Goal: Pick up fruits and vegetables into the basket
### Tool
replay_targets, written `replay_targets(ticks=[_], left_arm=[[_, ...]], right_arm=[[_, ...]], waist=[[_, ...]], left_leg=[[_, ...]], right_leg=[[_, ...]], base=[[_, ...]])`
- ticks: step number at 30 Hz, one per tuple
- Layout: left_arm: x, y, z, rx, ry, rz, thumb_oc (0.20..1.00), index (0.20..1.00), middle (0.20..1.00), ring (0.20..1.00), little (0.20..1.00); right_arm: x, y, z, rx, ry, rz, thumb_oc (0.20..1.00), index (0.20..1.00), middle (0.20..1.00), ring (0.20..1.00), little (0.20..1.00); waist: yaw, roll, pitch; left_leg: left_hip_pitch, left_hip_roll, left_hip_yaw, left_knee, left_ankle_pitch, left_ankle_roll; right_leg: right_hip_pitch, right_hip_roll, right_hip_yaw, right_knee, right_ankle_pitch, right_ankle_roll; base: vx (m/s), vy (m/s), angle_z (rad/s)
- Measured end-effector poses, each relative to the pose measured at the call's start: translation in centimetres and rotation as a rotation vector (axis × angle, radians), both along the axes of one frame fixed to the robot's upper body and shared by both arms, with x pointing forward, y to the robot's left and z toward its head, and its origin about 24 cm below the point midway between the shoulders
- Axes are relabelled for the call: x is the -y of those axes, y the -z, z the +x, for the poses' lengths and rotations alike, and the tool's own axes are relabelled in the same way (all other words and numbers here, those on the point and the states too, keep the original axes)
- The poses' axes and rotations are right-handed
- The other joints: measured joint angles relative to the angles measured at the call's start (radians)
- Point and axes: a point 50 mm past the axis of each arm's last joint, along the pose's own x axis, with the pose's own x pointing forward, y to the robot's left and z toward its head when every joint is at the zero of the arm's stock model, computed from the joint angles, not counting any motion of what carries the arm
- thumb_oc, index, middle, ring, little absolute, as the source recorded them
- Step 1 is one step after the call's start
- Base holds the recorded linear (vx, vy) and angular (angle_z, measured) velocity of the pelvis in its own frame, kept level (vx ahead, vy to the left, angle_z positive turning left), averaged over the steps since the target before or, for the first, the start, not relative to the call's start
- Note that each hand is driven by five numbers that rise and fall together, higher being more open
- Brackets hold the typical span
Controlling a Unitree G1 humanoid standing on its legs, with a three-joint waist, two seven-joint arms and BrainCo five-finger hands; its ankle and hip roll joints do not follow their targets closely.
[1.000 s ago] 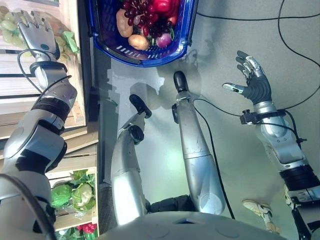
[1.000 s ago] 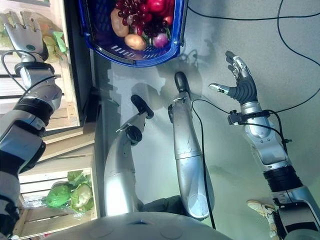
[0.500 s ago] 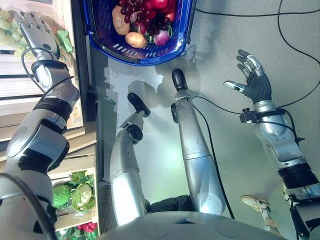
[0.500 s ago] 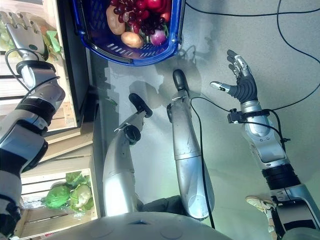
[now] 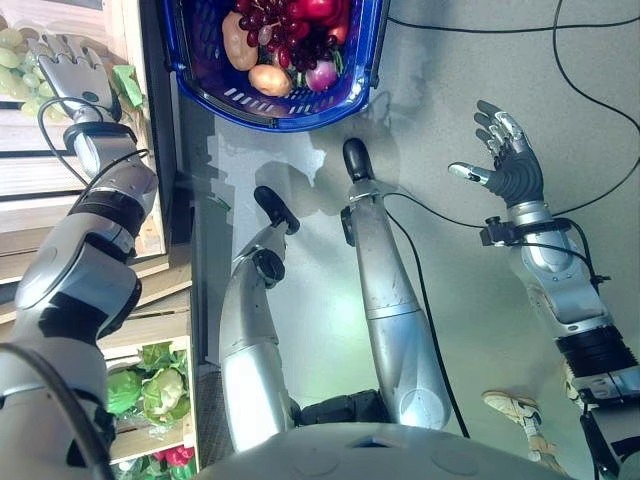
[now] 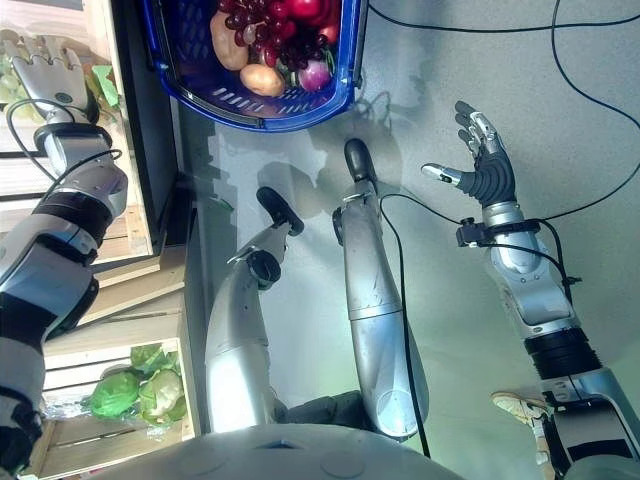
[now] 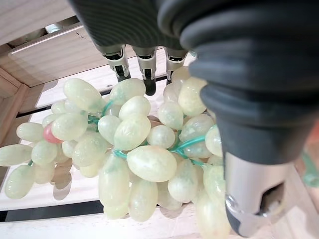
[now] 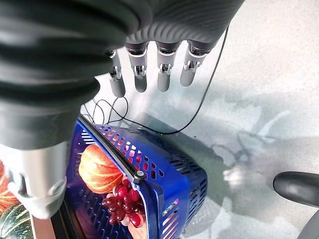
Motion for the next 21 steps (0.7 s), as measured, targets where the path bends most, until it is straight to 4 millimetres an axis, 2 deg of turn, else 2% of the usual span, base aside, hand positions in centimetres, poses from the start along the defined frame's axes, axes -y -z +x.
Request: replay_targets(ticks=[4,21], left_arm=[[0.04,0.57,-0.08,-0.004,0.008,0.009,0.2,0.2,0.2,0.2,0.2],[0.1,0.34,-0.14,0.074,0.048,-0.003,0.2,0.2,0.2,0.2,0.2]], right_arm=[[0.0,-0.4,0.24,0.019,0.0,0.0,1.0,1.0,1.0,1.0,1.0],[0.1,-1.01,0.28,0.053,0.013,0.002,1.0,1.0,1.0,1.0,1.0]], waist=[[0.002,0.0,0.0],[0.011,0.0,0.0]], left_leg=[[-0.002,0.005,-0.002,0.003,0.0,-0.001],[-0.006,0.01,-0.009,0.005,0.001,-0.003]], right_leg=[[0.0,0.003,-0.003,-0.001,0.0,0.002],[0.0,0.004,-0.014,-0.002,0.001,-0.001]], base=[[0.0,0.0,0.0],[0.0,0.001,0.0]])
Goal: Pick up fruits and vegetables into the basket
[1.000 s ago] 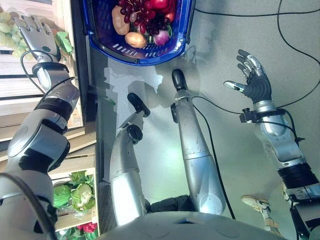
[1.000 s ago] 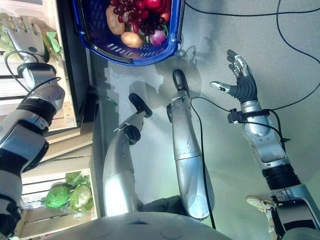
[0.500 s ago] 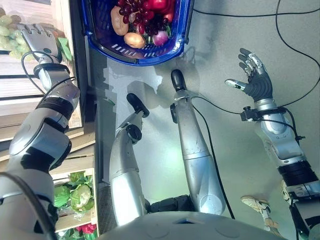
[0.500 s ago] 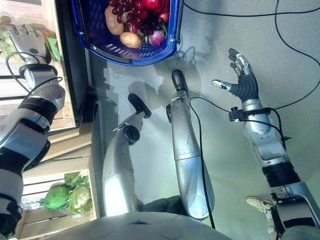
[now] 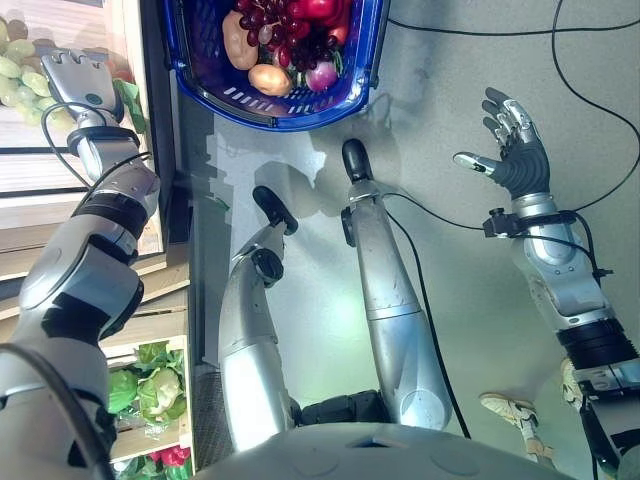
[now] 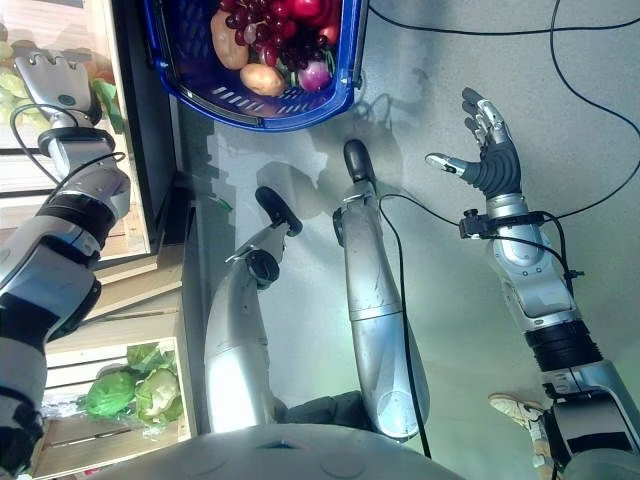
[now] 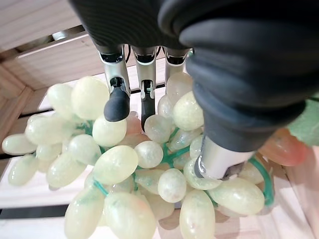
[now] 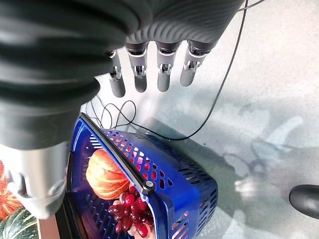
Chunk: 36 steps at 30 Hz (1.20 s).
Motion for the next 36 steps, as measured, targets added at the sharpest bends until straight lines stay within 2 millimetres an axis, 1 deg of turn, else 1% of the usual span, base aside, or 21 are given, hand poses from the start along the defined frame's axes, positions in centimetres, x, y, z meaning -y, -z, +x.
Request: replay_targets(ticks=[1,3,8,14,16,18,19,21,24,26,28,31,33,36], left_arm=[[-0.1,0.1,0.0,0.016,0.017,-0.017,0.2,0.2,0.2,0.2,0.2],[-0.1,0.1,0.0,0.023,0.028,-0.03,0.2,0.2,0.2,0.2,0.2],[-0.4,1.0,0.0,0.05,0.069,-0.147,0.2,0.2,0.2,0.2,0.2],[-1.1,2.4,-0.4,0.149,0.134,-0.359,0.2,0.2,0.2,0.2,0.2],[-1.4,3.2,-0.6,0.193,0.153,-0.468,0.2,0.2,0.2,0.2,0.2],[-1.5,3.5,-0.7,0.237,0.178,-0.549,0.2,0.2,0.2,0.2,0.2],[-1.5,3.6,-0.7,0.255,0.193,-0.582,0.2,0.2,0.2,0.2,0.2],[-1.7,3.3,-0.9,0.297,0.226,-0.641,0.2,0.2,0.2,0.2,0.2],[-2.4,2.4,-1.3,0.352,0.259,-0.666,0.2,0.2,0.2,0.2,0.2],[-2.8,1.7,-1.6,0.418,0.286,-0.72,0.2,0.2,0.2,0.2,0.2],[-2.6,1.8,-1.7,0.452,0.313,-0.776,0.2,0.2,0.2,0.2,0.2],[-2.3,2.2,-2.1,0.496,0.36,-0.855,0.2,0.2,0.2,0.2,0.2],[-2.4,2.6,-2.6,0.553,0.395,-0.941,0.2,0.2,0.2,0.2,0.2],[-1.9,3.0,-3.1,0.607,0.456,-1.028,0.2,0.2,0.2,0.2,0.2]], right_arm=[[0.1,-0.1,0.0,0.004,0.002,-0.001,1.0,1.0,1.0,1.0,1.0],[0.0,-0.1,0.0,0.009,0.0,-0.002,1.0,1.0,1.0,1.0,1.0],[0.0,-0.2,-0.1,0.014,-0.004,-0.016,1.0,1.0,1.0,1.0,1.0],[0.0,-0.1,-0.2,0.013,-0.005,-0.036,1.0,1.0,1.0,1.0,1.0],[-0.1,0.0,-0.2,0.014,-0.003,-0.059,1.0,1.0,1.0,1.0,1.0],[-0.1,0.1,-0.3,0.011,0.0,-0.074,1.0,1.0,1.0,1.0,1.0],[0.0,0.4,-0.4,0.003,0.002,-0.078,1.0,1.0,1.0,1.0,1.0],[0.0,0.8,-0.7,-0.014,-0.001,-0.098,1.0,1.0,1.0,1.0,1.0],[0.0,1.3,-1.1,-0.037,-0.018,-0.11,1.0,1.0,1.0,1.0,1.0],[-0.2,1.7,-1.3,-0.057,-0.023,-0.147,1.0,1.0,1.0,1.0,1.0],[-0.2,2.2,-1.3,-0.095,-0.03,-0.185,1.0,1.0,1.0,1.0,1.0],[-0.2,2.8,-1.5,-0.141,-0.041,-0.277,1.0,1.0,1.0,1.0,1.0],[-0.1,3.2,-1.7,-0.184,-0.044,-0.357,1.0,1.0,1.0,1.0,1.0],[0.1,3.7,-1.7,-0.237,-0.048,-0.403,1.0,1.0,1.0,1.0,1.0]], waist=[[0.002,0.0,0.0],[0.005,0.0,0.0],[0.015,0.0,0.0],[0.017,0.0,0.0],[0.025,0.0,0.0],[0.026,0.0,0.0],[0.027,0.0,0.0],[0.036,0.0,0.0],[0.038,0.0,0.0],[0.04,0.0,0.0],[0.044,0.0,0.0],[0.051,0.0,0.0],[0.059,0.0,0.0],[0.073,-0.001,0.0]], left_leg=[[0.003,0.0,-0.001,0.0,0.001,-0.001],[0.011,0.0,-0.005,-0.001,0.001,-0.001],[0.043,0.0,-0.015,-0.005,0.001,-0.002],[0.089,-0.018,-0.03,-0.026,0.013,0.001],[0.103,-0.021,-0.032,-0.028,0.014,0.002],[0.125,-0.034,-0.037,-0.046,0.024,0.004],[0.141,-0.038,-0.037,-0.059,0.029,0.005],[0.168,-0.042,-0.041,-0.073,0.034,0.005],[0.198,-0.053,-0.044,-0.097,0.044,0.006],[0.205,-0.055,-0.047,-0.097,0.045,0.009],[0.223,-0.055,-0.053,-0.099,0.045,0.008],[0.254,-0.055,-0.06,-0.114,0.046,0.007],[0.274,-0.056,-0.067,-0.119,0.046,0.007],[0.292,-0.056,-0.085,-0.127,0.048,0.005]], right_leg=[[0.004,-0.001,-0.002,0.0,0.005,-0.008],[0.014,-0.001,-0.005,-0.001,0.005,-0.008],[0.057,-0.003,-0.016,-0.014,0.004,-0.006],[0.111,-0.023,-0.034,-0.021,0.003,-0.007],[0.127,-0.026,-0.037,-0.022,0.003,-0.007],[0.146,-0.037,-0.04,-0.025,0.001,-0.004],[0.16,-0.04,-0.04,-0.031,-0.003,0.003],[0.188,-0.043,-0.043,-0.039,-0.003,0.004],[0.214,-0.053,-0.049,-0.05,-0.003,0.005],[0.223,-0.054,-0.053,-0.051,-0.003,0.005],[0.247,-0.056,-0.059,-0.056,-0.003,0.005],[0.285,-0.054,-0.07,-0.072,-0.003,0.005],[0.31,-0.054,-0.077,-0.081,-0.003,0.005],[0.341,-0.054,-0.095,-0.095,-0.004,0.005]], base=[[0.0,0.0,0.0],[-0.02,0.011,0.01],[-0.01,0.003,0.01],[-0.02,0.007,0.11],[-0.01,0.017,0.06],[-0.01,0.029,0.13],[-0.01,0.028,0.11],[-0.01,0.016,0.07],[-0.01,0.016,0.08],[-0.01,0.005,0.03],[-0.02,-0.003,0.05],[-0.02,-0.02,0.04],[-0.04,-0.058,0.04],[-0.04,-0.066,0.1]])
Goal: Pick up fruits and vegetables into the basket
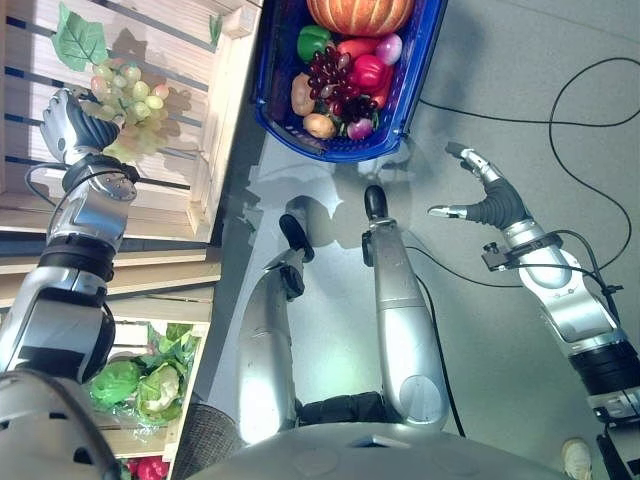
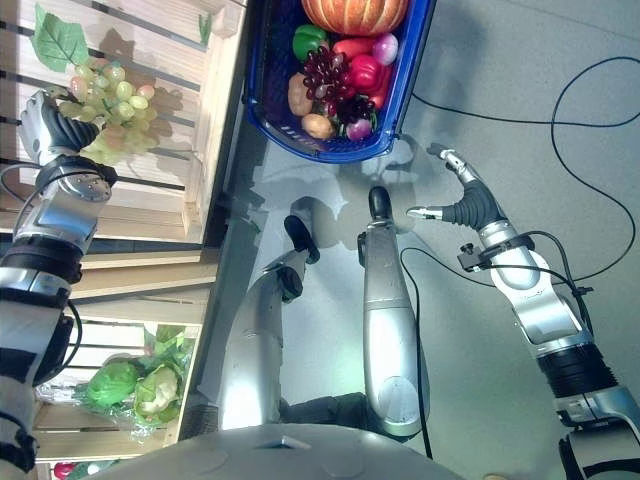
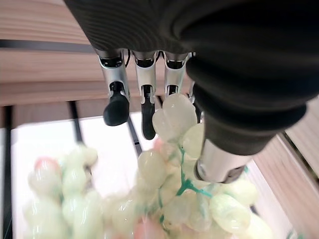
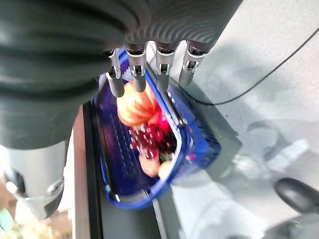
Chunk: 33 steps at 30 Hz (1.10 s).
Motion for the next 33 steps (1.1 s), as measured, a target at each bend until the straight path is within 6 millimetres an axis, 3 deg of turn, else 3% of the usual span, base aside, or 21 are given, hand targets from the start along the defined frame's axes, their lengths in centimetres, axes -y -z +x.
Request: replay_targets(ticks=[5,12,16,21,28,33], left_arm=[[1.5,1.1,-1.2,0.104,0.136,-0.191,0.2,0.2,0.2,0.2,0.2],[3.3,2.6,-2.1,0.116,0.277,-0.378,0.2,0.2,0.2,0.2,0.2],[5.2,1.7,-2.0,0.161,0.406,-0.45,0.2,0.2,0.2,0.2,0.2],[6.2,1.1,-1.8,0.171,0.486,-0.494,0.2,0.2,0.2,0.2,0.2],[7.2,0.2,-1.5,0.167,0.589,-0.522,0.2,0.2,0.2,0.2,0.2],[8.6,-1.8,-1.3,0.212,0.707,-0.495,0.2,0.2,0.2,0.2,0.2]], right_arm=[[-0.5,0.1,-0.3,-0.047,-0.019,-0.048,1.0,1.0,1.0,1.0,1.0],[-2.1,-0.3,-0.6,-0.038,-0.083,-0.146,1.0,1.0,1.0,1.0,1.0],[-3.8,-1.5,0.6,0.004,-0.127,-0.217,1.0,1.0,1.0,1.0,1.0],[-5.9,-3.0,2.0,0.043,-0.158,-0.276,1.0,1.0,1.0,1.0,1.0],[-8.0,-3.3,3.5,0.035,-0.165,-0.292,1.0,1.0,1.0,1.0,1.0],[-9.5,-3.3,4.5,0.027,-0.181,-0.322,1.0,1.0,1.0,1.0,1.0]], waist=[[0.034,0.0,0.0],[0.061,-0.001,0.001],[0.078,-0.002,0.001],[0.099,-0.002,0.001],[0.131,-0.002,0.001],[0.161,-0.002,0.001]], left_leg=[[0.028,0.0,-0.024,-0.006,0.0,0.0],[0.1,-0.004,-0.044,-0.034,0.003,0.003],[0.117,-0.006,-0.057,-0.034,0.006,0.003],[0.13,-0.01,-0.072,-0.036,0.012,0.002],[0.168,-0.014,-0.095,-0.035,0.015,0.004],[0.197,-0.022,-0.113,-0.053,0.029,0.006]], right_leg=[[0.051,-0.001,-0.025,-0.023,0.0,-0.001],[0.142,-0.007,-0.052,-0.057,-0.002,0.002],[0.17,-0.012,-0.068,-0.061,-0.002,0.003],[0.19,-0.017,-0.08,-0.061,-0.003,0.003],[0.248,-0.025,-0.107,-0.065,-0.003,0.003],[0.285,-0.033,-0.125,-0.078,-0.007,0.008]], base=[[-0.01,-0.037,0.1],[-0.02,-0.034,0.08],[-0.02,-0.044,0.1],[0.0,-0.042,0.08],[0.0,-0.048,0.1],[0.0,-0.044,0.11]])
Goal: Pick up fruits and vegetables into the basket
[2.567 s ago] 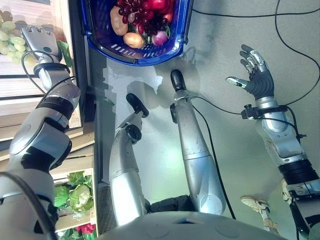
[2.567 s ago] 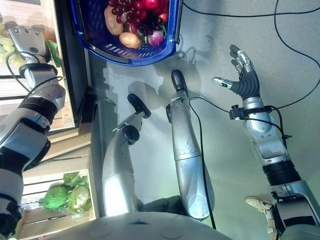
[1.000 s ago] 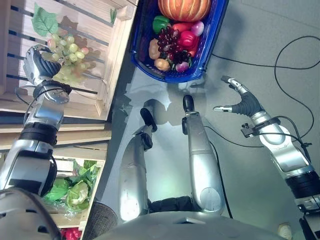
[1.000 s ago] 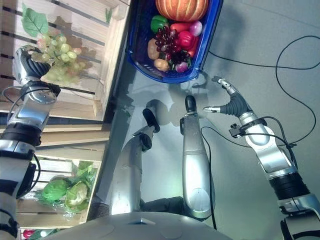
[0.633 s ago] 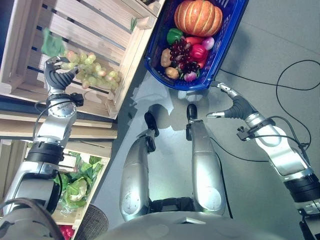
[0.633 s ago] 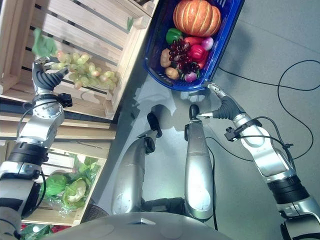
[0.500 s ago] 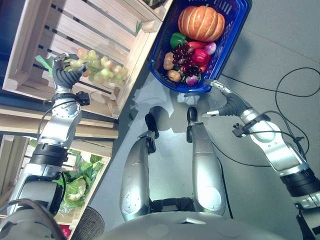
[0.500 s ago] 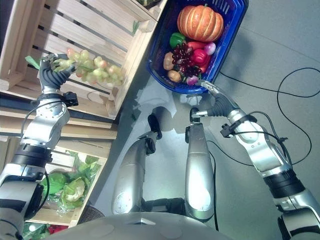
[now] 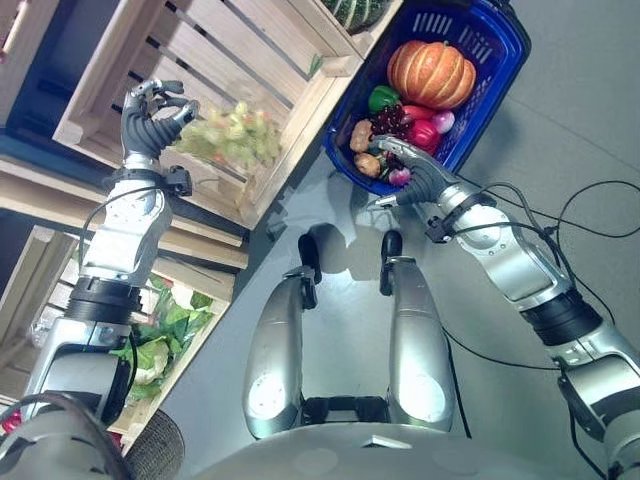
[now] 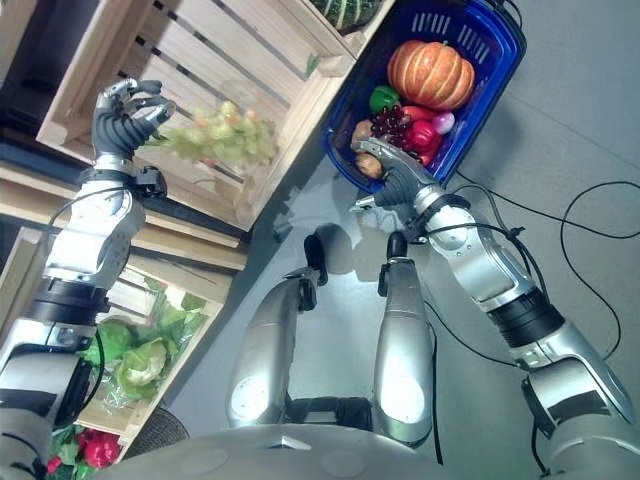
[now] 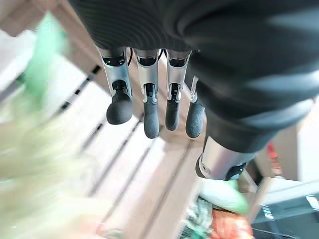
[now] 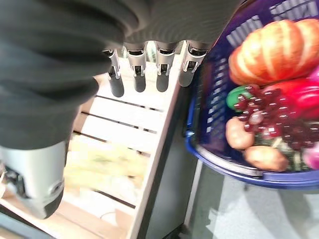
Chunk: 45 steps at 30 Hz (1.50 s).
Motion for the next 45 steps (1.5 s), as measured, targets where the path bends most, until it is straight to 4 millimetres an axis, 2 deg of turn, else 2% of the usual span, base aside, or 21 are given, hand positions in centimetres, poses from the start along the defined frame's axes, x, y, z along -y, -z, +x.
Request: replay_targets(ticks=[5,12,16,20,22,23,24,30,33,39,45], left_arm=[[0.8,-1.1,0.3,0.035,0.058,0.018,0.2,0.2,0.2,0.2,0.2],[3.1,-2.3,1.0,0.052,0.186,0.053,0.2,0.2,0.2,0.2,0.2],[4.6,-2.2,1.2,0.043,0.256,0.067,0.2,0.2,0.2,0.2,0.2],[5.2,-2.2,1.3,0.037,0.271,0.1,0.2,0.2,0.2,0.2,0.2],[5.6,-2.2,1.4,0.039,0.251,0.156,0.504,0.504,0.504,0.504,0.504],[5.8,-2.3,1.6,0.037,0.231,0.191,0.887,0.887,0.887,0.887,0.887],[5.8,-2.4,1.7,0.043,0.208,0.214,1.0,1.0,1.0,1.0,1.0],[4.1,-2.8,2.7,0.035,-0.034,0.365,1.0,1.0,1.0,1.0,1.0],[2.2,-1.6,3.4,-0.063,-0.161,0.442,1.0,1.0,1.0,1.0,1.0],[0.6,0.3,3.8,-0.179,-0.259,0.471,1.0,1.0,1.0,1.0,1.0],[-0.6,1.6,3.7,-0.233,-0.344,0.486,1.0,1.0,1.0,1.0,1.0]], right_arm=[[-1.2,-0.5,0.8,0.012,0.013,0.007,1.0,1.0,1.0,1.0,1.0],[-2.8,-1.3,2.1,0.054,0.064,0.028,1.0,1.0,1.0,1.0,1.0],[-3.5,-0.6,2.4,0.034,0.081,0.04,1.0,1.0,1.0,1.0,1.0],[-4.0,-0.2,2.5,0.026,0.088,0.045,1.0,1.0,1.0,1.0,1.0],[-3.8,0.1,2.7,0.015,0.113,0.043,1.0,1.0,1.0,1.0,1.0],[-3.7,0.2,2.8,0.008,0.121,0.042,1.0,1.0,1.0,1.0,1.0],[-3.6,0.2,2.8,0.001,0.125,0.044,1.0,1.0,1.0,1.0,1.0],[-2.7,0.2,3.0,-0.023,0.145,0.024,1.0,1.0,1.0,1.0,1.0],[-1.7,0.1,3.0,-0.037,0.151,-0.012,1.0,1.0,1.0,1.0,1.0],[1.0,0.4,2.4,-0.075,0.177,-0.002,1.0,1.0,1.0,1.0,1.0],[1.3,0.1,0.8,-0.082,0.081,0.115,1.0,1.0,1.0,1.0,1.0]], waist=[[0.01,0.0,0.0],[0.041,0.0,0.0],[0.055,0.0,0.0],[0.058,0.0,0.0],[0.057,0.0,0.0],[0.057,0.0,0.0],[0.055,-0.001,0.0],[0.044,-0.003,0.0],[0.024,-0.01,0.001],[-0.009,-0.03,0.002],[-0.058,-0.048,0.005]], left_leg=[[0.028,-0.01,-0.013,-0.012,0.005,0.004],[0.056,-0.012,-0.032,-0.014,0.008,0.002],[0.076,-0.015,-0.051,-0.017,0.011,0.0],[0.075,-0.023,-0.057,-0.017,0.014,0.003],[0.073,-0.026,-0.058,-0.017,0.016,0.005],[0.071,-0.026,-0.061,-0.018,0.016,0.006],[0.069,-0.027,-0.061,-0.017,0.016,0.005],[0.033,-0.025,-0.063,-0.012,0.016,0.0],[0.001,-0.024,-0.06,0.001,0.017,0.005],[-0.053,-0.02,-0.043,0.016,0.003,0.009],[-0.135,-0.006,-0.015,0.059,-0.017,0.014]], right_leg=[[0.035,-0.007,-0.009,-0.004,-0.002,0.003],[0.08,-0.006,-0.023,-0.018,0.0,0.0],[0.111,-0.009,-0.042,-0.027,-0.001,0.001],[0.112,-0.014,-0.042,-0.026,-0.002,0.003],[0.112,-0.017,-0.043,-0.023,-0.007,0.01],[0.112,-0.017,-0.043,-0.022,-0.007,0.011],[0.11,-0.017,-0.041,-0.022,-0.009,0.012],[0.074,-0.009,-0.032,-0.017,-0.008,0.013],[0.043,-0.005,-0.027,-0.016,-0.004,0.007],[-0.014,0.0,-0.01,-0.011,-0.001,0.009],[-0.102,0.015,0.026,0.015,0.001,0.012]], base=[[0.01,-0.032,0.11],[0.0,-0.044,0.09],[0.0,-0.033,0.12],[-0.01,-0.045,0.06],[-0.01,-0.038,0.06],[-0.02,-0.039,0.06],[-0.02,-0.047,0.04],[-0.01,-0.032,0.01],[0.0,-0.017,-0.03],[-0.01,-0.007,-0.08],[0.0,0.008,-0.12]])
